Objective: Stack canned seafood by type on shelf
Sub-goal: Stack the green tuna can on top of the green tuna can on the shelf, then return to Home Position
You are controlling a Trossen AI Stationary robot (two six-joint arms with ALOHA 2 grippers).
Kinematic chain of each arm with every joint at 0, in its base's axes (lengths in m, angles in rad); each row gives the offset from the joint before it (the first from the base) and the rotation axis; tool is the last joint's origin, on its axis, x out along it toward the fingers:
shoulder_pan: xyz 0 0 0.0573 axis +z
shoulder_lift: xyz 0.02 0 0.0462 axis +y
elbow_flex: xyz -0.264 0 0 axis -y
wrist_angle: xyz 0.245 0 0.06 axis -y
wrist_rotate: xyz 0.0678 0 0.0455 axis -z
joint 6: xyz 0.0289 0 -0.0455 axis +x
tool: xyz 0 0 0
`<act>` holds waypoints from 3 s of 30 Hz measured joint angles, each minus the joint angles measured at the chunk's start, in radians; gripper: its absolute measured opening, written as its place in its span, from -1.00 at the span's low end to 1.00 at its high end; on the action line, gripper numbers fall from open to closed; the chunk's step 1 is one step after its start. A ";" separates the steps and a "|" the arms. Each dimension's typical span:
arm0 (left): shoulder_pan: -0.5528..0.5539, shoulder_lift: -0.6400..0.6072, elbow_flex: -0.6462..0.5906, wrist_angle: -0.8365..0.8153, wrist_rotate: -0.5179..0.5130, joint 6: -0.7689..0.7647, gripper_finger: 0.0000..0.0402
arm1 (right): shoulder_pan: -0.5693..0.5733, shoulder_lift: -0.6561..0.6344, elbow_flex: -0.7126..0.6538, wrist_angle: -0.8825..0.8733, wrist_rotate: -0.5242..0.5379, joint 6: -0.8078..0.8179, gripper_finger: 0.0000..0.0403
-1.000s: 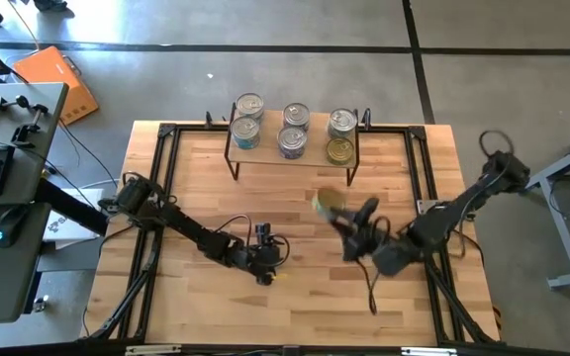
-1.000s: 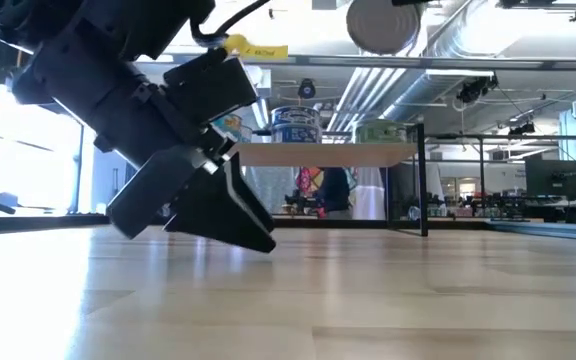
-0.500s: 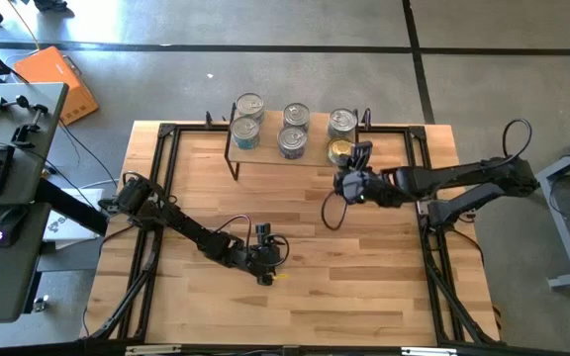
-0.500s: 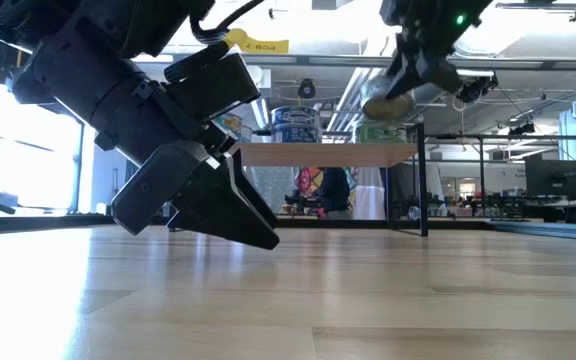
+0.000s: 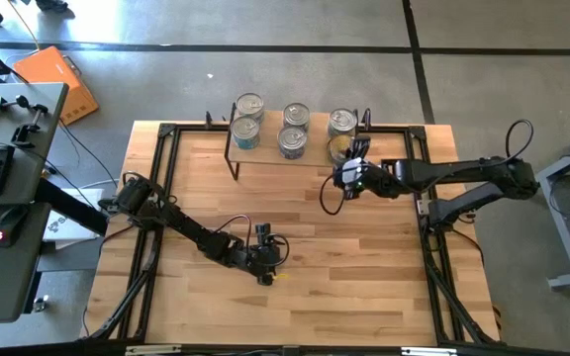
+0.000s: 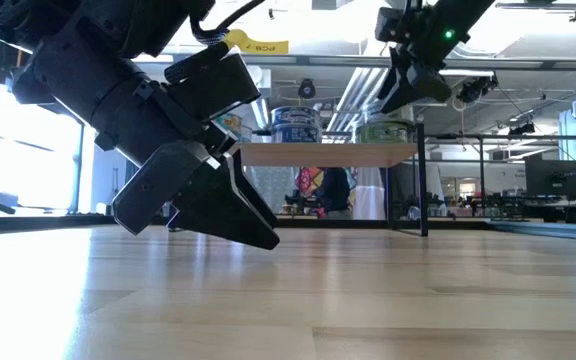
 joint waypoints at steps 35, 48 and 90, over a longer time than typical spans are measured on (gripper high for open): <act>0.000 0.000 0.000 0.122 -0.001 -0.073 0.01 | 0.480 -0.523 -0.372 -0.067 -0.318 0.801 -0.63; 0.027 -0.208 -0.010 0.168 0.087 0.015 0.01 | 0.531 -0.982 -0.669 0.141 -0.238 0.784 -0.98; 0.408 -1.372 -0.770 0.167 0.314 -0.160 -0.40 | 0.386 -1.284 -0.943 0.439 -0.576 0.630 -1.00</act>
